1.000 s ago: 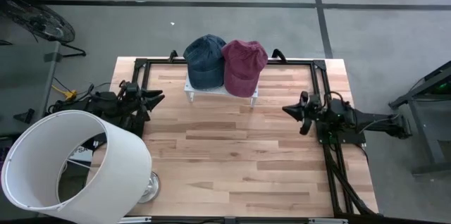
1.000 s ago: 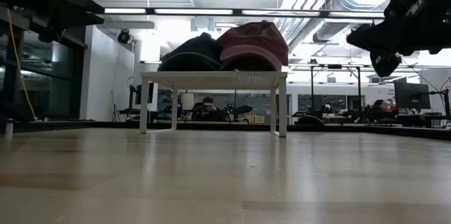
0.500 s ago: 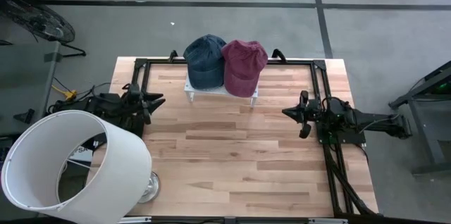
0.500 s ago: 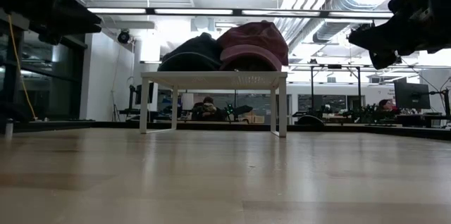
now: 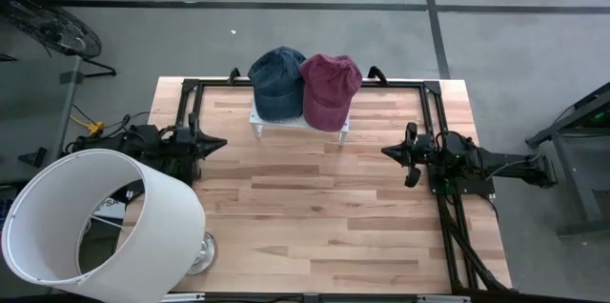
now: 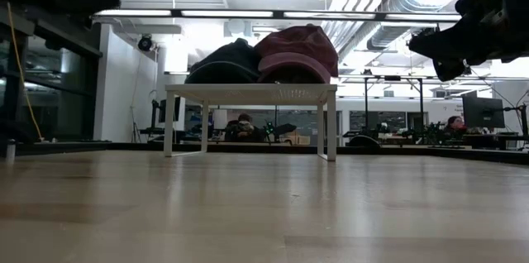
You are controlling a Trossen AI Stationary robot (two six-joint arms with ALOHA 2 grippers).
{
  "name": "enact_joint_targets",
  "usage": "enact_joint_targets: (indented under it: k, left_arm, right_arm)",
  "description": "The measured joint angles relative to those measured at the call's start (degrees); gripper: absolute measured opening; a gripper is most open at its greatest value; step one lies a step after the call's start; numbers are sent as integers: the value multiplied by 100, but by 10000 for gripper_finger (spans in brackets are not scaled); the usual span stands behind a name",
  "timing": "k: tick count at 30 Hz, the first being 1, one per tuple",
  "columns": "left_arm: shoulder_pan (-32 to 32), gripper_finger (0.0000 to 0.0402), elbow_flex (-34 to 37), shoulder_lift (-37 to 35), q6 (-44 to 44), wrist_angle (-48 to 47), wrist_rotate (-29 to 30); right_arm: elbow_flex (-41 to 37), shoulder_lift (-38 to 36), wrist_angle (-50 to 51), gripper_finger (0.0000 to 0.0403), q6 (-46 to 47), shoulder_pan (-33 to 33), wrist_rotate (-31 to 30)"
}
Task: Pick & Place hat
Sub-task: Return to Home Position
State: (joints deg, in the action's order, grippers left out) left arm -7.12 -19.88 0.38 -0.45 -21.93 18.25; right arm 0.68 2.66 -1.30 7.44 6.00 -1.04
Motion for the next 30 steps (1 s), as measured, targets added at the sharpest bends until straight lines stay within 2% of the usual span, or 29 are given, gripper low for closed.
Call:
enact_joint_targets:
  k: [6,8,12,16,18,30]
  left_arm:
    - [-1,3,411,0,3,862,-1171]
    - [-1,2,665,4,-224,1227,-1295]
    - [-1,2,1045,0,-1128,1831,-1046]
    - [-1,3,1093,21,-2663,1573,-530]
    - [1,3,1101,25,-3153,1231,-383]
    - [-1,3,1108,26,-3285,12,-382]
  right_arm:
    - [-1,0,-1,0,0,0,0]
    - [-1,0,0,0,0,0,-2]
    - [-1,0,-2,0,0,0,-1]
    - [-1,0,-3,0,0,0,-2]
    - [-1,0,-4,0,0,0,-2]
    - [-4,2,-4,0,0,0,-2]
